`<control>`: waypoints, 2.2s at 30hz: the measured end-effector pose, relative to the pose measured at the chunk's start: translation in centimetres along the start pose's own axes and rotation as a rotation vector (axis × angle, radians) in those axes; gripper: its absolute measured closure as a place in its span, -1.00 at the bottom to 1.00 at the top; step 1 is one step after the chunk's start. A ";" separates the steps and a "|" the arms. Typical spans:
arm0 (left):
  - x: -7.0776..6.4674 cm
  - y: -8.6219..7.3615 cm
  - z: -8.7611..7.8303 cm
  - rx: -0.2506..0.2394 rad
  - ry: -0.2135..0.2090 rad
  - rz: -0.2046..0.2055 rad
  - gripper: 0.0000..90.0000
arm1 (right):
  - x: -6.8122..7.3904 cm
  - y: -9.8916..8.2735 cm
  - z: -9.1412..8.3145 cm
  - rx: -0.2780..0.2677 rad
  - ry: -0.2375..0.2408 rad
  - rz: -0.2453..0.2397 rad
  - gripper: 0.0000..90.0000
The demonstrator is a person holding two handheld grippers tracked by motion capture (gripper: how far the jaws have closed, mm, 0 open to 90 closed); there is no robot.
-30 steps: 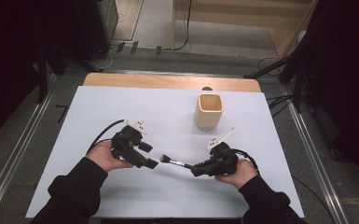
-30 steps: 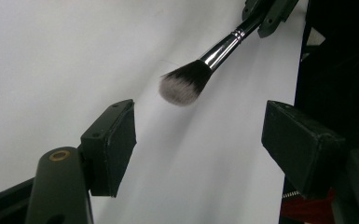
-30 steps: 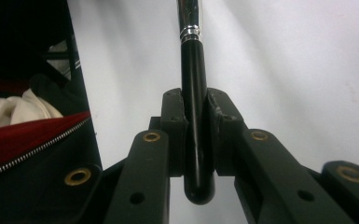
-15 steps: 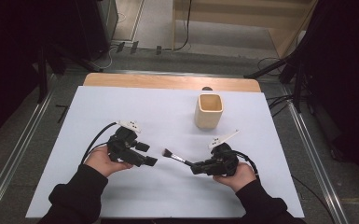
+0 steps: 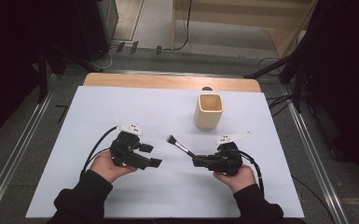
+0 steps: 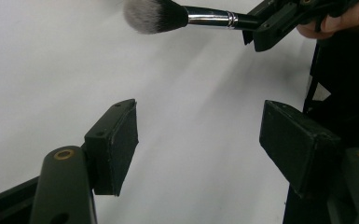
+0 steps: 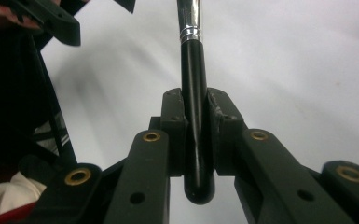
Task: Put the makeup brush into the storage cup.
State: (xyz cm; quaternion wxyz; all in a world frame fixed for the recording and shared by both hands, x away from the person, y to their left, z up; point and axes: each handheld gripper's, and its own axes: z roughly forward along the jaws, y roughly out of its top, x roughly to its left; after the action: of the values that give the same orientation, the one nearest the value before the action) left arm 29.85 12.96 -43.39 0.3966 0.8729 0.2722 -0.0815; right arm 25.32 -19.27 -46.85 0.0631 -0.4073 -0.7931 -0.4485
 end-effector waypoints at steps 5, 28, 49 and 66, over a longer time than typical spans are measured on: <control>-0.5 0.3 0.4 -0.041 0.003 -0.013 -0.36 | 0.3 -0.4 0.1 -0.043 -0.010 0.015 0.77; -1.0 0.9 1.4 -0.113 0.018 -0.078 -0.34 | 2.9 -1.0 1.4 -0.195 -0.150 0.075 0.77; -0.9 1.1 1.6 -0.129 0.002 -0.100 -0.35 | 4.6 -3.2 2.8 -0.355 -0.227 0.163 0.77; -1.4 1.3 2.7 -0.134 0.017 -0.099 -0.36 | 5.1 -5.2 4.8 -0.434 -0.236 0.219 0.77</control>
State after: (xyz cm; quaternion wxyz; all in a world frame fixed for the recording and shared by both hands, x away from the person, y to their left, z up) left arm 29.63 9.73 -43.83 0.4473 0.8305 0.3233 -0.0755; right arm 19.57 -13.94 -50.69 -0.0702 -0.5442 -0.6314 -0.5479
